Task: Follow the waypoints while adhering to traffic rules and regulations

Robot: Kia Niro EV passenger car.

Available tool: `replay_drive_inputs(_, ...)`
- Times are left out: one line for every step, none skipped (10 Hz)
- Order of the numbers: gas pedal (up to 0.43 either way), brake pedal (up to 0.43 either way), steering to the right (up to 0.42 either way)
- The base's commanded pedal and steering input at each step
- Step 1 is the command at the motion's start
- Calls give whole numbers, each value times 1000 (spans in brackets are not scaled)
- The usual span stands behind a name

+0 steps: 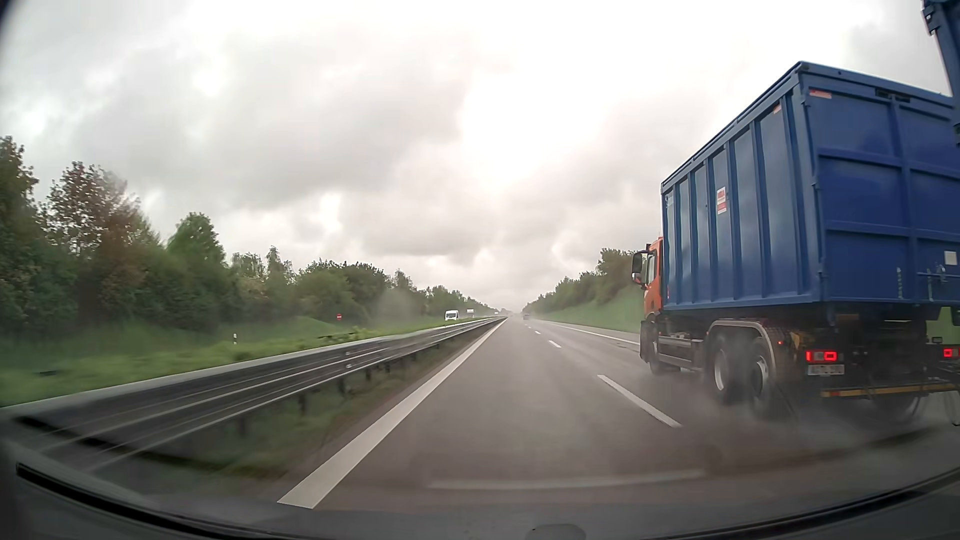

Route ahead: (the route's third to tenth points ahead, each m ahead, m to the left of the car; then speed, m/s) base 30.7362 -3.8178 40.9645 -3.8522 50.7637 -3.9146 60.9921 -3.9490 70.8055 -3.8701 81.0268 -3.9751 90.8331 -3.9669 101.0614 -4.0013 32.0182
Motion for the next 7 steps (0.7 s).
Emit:
replay_drive_inputs(280, 0, -1)
replay_drive_inputs(268, 0, 0)
replay_drive_inputs(268, 0, -1)
replay_drive_inputs(268, 0, -1)
replay_drive_inputs(268, 0, -1)
replay_drive_inputs(268, 0, -1)
replay_drive_inputs(268, 0, -1)
